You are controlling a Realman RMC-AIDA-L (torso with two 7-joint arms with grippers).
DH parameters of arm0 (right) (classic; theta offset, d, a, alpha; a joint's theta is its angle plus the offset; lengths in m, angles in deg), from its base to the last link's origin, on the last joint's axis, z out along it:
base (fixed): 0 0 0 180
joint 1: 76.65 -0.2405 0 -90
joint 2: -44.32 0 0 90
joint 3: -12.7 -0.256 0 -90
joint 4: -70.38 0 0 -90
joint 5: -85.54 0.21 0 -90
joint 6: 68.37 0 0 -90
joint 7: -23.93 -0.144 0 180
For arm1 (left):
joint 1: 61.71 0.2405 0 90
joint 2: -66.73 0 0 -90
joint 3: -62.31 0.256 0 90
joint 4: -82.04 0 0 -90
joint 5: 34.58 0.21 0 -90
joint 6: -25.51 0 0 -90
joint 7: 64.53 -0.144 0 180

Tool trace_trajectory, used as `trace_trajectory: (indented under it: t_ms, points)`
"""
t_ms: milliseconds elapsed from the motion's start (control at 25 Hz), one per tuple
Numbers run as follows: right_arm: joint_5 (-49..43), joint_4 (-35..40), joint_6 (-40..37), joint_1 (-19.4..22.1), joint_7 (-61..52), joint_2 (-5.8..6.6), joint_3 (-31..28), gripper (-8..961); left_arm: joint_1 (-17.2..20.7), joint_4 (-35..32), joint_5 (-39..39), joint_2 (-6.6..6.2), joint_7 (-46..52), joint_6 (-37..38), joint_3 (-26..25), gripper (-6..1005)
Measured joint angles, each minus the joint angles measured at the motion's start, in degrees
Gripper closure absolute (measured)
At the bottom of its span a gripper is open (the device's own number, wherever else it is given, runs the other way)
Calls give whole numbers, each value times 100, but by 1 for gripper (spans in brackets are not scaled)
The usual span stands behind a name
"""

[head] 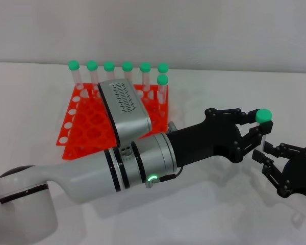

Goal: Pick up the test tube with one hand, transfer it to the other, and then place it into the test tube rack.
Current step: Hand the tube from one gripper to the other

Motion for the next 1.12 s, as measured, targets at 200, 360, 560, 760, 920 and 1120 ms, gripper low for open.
trace_trajectory:
  t_ms: [200,360,560,760,920,1120]
  points:
    - [0,-3,12,8,0,9,-1,718,16,11,0,0,-35,-6,1,724]
    - [3,-7,15,20,-35,9,0,717,26,12,-3,0,-36,-8,2,746]
    - [7,-5,34,10,-107,24,101,716,47,17,-15,0,-36,-13,2,745]
    - [2,-4,94,20,-169,27,117,715,91,22,-49,1,-38,-23,-52,744]
    - [0,-3,184,2,-386,49,170,681,135,23,-53,7,-47,-44,-136,743]
    - [0,-1,136,-11,-596,67,182,515,200,59,-51,9,-136,-132,-209,742]
